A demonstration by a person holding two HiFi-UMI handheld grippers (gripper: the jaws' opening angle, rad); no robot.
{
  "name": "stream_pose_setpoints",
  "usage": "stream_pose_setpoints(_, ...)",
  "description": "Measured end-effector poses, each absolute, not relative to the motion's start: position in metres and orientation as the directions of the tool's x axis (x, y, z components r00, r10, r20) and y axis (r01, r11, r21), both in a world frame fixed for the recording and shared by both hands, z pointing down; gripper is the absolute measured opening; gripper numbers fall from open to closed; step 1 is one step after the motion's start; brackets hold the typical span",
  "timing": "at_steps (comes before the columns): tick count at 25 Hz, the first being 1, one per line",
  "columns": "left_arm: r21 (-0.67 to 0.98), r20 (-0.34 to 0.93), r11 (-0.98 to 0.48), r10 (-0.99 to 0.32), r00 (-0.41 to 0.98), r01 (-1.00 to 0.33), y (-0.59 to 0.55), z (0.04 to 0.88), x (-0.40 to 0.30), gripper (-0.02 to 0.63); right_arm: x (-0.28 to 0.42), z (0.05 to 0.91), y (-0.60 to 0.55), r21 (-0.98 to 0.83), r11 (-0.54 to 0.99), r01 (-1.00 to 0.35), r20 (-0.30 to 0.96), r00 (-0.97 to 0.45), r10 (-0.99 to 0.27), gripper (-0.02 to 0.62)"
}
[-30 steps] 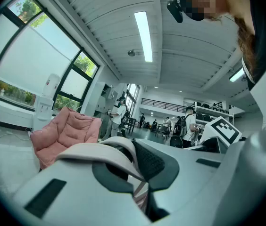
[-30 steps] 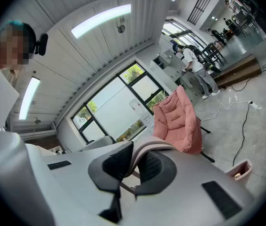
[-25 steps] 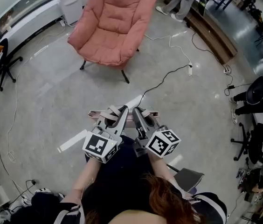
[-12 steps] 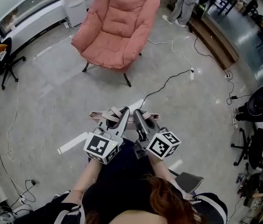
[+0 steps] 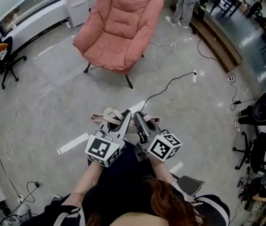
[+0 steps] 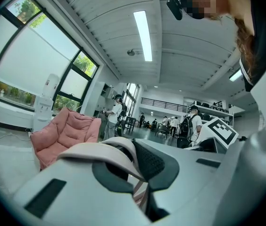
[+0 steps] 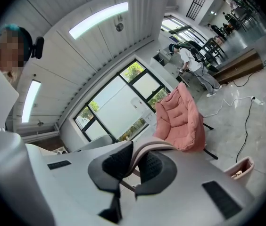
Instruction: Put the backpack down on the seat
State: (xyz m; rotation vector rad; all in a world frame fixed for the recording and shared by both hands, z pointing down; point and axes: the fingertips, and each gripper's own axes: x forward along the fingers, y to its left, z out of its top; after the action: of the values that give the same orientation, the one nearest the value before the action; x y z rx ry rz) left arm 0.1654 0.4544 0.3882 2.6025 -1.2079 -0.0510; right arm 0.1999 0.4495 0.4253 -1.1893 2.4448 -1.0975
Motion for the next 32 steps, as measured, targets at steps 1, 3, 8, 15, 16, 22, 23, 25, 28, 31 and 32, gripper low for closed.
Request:
stream_pose_setpoints(1, 0.260, 0.083, -0.615, -0.754, 0.652, -0.744, 0.452, 0.389, 0.165, 0.018, 0.199, 0.426, 0.447, -0.704, 0.395, -0.590, 0.129, -0.653, -0.746, 0.043)
stream_pose_setpoints(3, 0.265, 0.085, -0.614, -0.753, 0.652, -0.743, 0.447, 0.390, 0.163, 0.018, 0.197, 0.427, 0.442, -0.709, 0.390, -0.588, 0.132, -0.654, -0.745, 0.043)
stream_pose_setpoints(8, 0.268, 0.082, -0.616, -0.751, 0.655, -0.741, 0.432, 0.389, 0.160, 0.018, 0.194, 0.426, 0.429, -0.714, 0.384, -0.585, 0.136, -0.654, -0.744, 0.043)
stream_pose_setpoints(15, 0.284, 0.088, -0.608, -0.754, 0.651, -0.742, 0.406, 0.388, 0.154, 0.018, 0.188, 0.423, 0.401, -0.713, 0.385, -0.586, 0.135, -0.654, -0.745, 0.043)
stream_pose_setpoints(16, 0.282, 0.089, -0.608, -0.754, 0.651, -0.742, 0.401, 0.388, 0.152, 0.018, 0.186, 0.423, 0.396, -0.715, 0.383, -0.584, 0.134, -0.653, -0.746, 0.043)
stream_pose_setpoints(22, 0.280, 0.093, -0.604, -0.757, 0.647, -0.746, 0.369, 0.387, 0.146, 0.018, 0.180, 0.423, 0.363, -0.729, 0.374, -0.573, 0.135, -0.657, -0.742, 0.043)
stream_pose_setpoints(23, 0.280, 0.094, -0.602, -0.758, 0.645, -0.748, 0.364, 0.387, 0.145, 0.018, 0.178, 0.423, 0.358, -0.732, 0.373, -0.570, 0.136, -0.659, -0.740, 0.043)
stream_pose_setpoints(25, 0.284, 0.098, -0.593, -0.763, 0.638, -0.753, 0.352, 0.387, 0.140, 0.018, 0.173, 0.424, 0.347, -0.737, 0.372, -0.564, 0.139, -0.666, -0.733, 0.043)
stream_pose_setpoints(28, 0.290, 0.107, -0.579, -0.772, 0.627, -0.762, 0.335, 0.390, 0.133, 0.018, 0.166, 0.427, 0.331, -0.744, 0.370, -0.557, 0.147, -0.676, -0.722, 0.043)
stream_pose_setpoints(31, 0.286, 0.116, -0.571, -0.776, 0.619, -0.769, 0.320, 0.390, 0.129, 0.018, 0.160, 0.428, 0.315, -0.747, 0.367, -0.554, 0.153, -0.681, -0.716, 0.043)
stream_pose_setpoints(32, 0.281, 0.118, -0.568, -0.779, 0.615, -0.774, 0.315, 0.389, 0.126, 0.018, 0.158, 0.427, 0.310, -0.747, 0.369, -0.554, 0.154, -0.683, -0.714, 0.043)
